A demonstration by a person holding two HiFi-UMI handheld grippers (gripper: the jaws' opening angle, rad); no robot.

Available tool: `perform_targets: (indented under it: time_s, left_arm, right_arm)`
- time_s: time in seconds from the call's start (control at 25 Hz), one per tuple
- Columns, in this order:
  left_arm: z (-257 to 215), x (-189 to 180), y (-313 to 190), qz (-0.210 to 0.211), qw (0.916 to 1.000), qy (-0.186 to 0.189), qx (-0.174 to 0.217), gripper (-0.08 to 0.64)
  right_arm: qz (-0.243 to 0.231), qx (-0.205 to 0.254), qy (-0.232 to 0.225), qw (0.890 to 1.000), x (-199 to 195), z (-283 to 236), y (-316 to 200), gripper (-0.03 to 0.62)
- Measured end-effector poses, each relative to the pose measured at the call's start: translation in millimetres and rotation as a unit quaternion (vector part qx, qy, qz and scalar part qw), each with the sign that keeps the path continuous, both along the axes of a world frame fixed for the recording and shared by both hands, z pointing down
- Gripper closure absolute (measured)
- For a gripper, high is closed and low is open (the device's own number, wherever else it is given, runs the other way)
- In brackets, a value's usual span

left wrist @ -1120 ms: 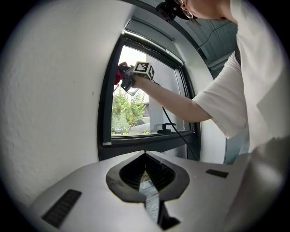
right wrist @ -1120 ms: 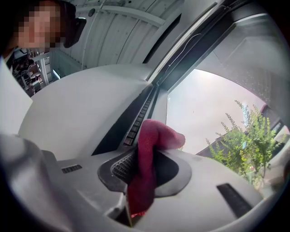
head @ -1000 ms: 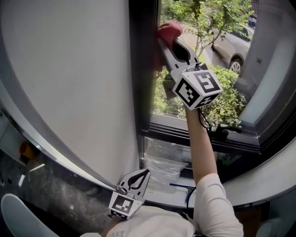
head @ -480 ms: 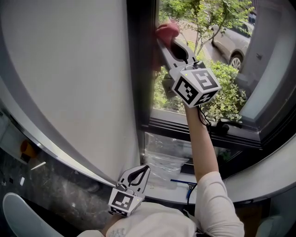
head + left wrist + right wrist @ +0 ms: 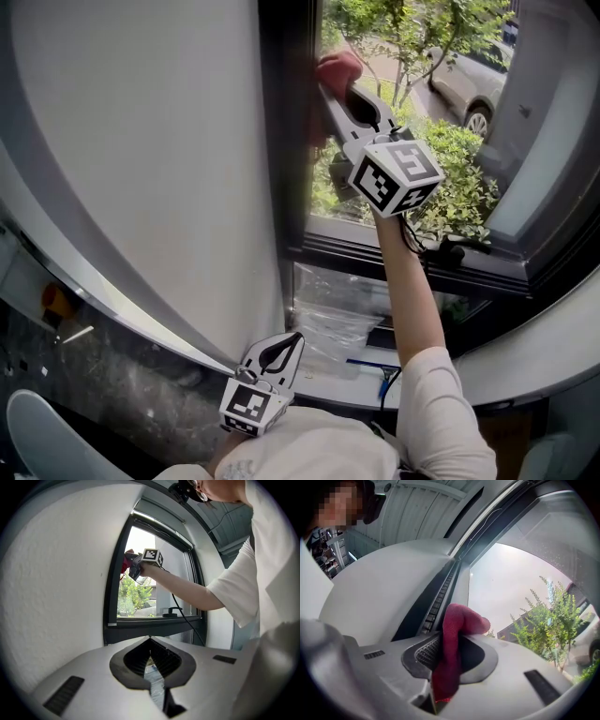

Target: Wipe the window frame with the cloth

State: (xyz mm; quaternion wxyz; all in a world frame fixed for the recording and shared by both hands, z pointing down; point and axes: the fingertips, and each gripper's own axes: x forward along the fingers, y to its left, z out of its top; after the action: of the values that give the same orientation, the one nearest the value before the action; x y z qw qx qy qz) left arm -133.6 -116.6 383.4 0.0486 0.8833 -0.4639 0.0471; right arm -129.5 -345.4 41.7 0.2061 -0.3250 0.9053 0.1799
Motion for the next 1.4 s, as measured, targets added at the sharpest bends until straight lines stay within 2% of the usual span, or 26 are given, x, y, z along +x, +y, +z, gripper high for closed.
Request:
perform_targets:
  time_s: [0.92, 1.4]
  left_arm:
    - [0, 7, 11, 0.021, 0.9996, 0.013, -0.012, 0.552]
    - [3, 3, 13, 0.026, 0.9994, 0.018, -0.012, 0.551]
  right_arm:
    - [0.002, -0.067, -0.003, 0.998, 0, 47, -8, 0.505]
    - [0.011, -0.079, -0.005, 0.997, 0, 62, -9, 0.506]
